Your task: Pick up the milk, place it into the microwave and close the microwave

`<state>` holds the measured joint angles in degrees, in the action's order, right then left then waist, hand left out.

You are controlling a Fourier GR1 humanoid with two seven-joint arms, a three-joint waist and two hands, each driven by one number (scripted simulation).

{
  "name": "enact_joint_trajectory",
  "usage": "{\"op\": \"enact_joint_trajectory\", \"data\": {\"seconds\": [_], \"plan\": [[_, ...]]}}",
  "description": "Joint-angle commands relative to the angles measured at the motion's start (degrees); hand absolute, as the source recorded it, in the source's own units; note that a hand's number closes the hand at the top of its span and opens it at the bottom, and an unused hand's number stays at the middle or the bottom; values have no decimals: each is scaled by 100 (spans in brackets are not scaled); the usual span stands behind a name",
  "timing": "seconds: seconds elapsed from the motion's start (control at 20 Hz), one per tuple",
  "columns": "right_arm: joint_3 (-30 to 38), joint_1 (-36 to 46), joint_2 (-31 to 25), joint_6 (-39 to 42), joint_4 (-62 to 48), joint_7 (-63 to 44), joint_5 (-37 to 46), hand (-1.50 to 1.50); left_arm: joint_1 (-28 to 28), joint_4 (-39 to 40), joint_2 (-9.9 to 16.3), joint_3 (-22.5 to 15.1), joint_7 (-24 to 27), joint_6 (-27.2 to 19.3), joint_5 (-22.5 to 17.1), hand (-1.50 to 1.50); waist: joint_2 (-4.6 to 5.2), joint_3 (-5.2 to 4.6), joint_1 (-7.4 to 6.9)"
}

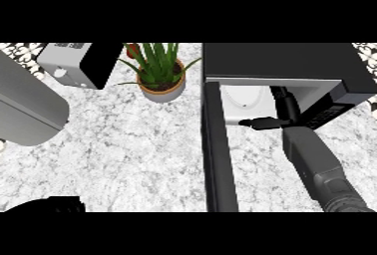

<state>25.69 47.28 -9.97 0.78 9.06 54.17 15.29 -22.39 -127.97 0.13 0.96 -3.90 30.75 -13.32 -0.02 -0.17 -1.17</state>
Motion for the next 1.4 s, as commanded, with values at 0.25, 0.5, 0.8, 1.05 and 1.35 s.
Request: {"op": "enact_joint_trajectory", "data": {"seconds": [0.25,0.5,0.8,1.05,1.35], "plan": [[-206,-1223,80,661,559,416,-132,-150,186,245,-13,-1083,-214,-501,641,150,-51,10,257],[-471,-2097,151,874,1177,573,-101,-150,441,180,-13,-1568,-309,-721,1031,150,-69,7,307],[-610,-2977,174,1154,2232,252,-327,-150,1452,1203,-13,-2153,-67,-1452,1650,150,-72,-4,427],[-691,-4128,-77,1510,3069,550,-528,-150,2204,2253,-13,-2726,198,-1843,2074,150,-36,0,441],[-841,-4935,-114,1799,4625,60,-973,-150,2872,3406,-13,-3623,250,-2359,2382,150,-28,-2,409]]}}
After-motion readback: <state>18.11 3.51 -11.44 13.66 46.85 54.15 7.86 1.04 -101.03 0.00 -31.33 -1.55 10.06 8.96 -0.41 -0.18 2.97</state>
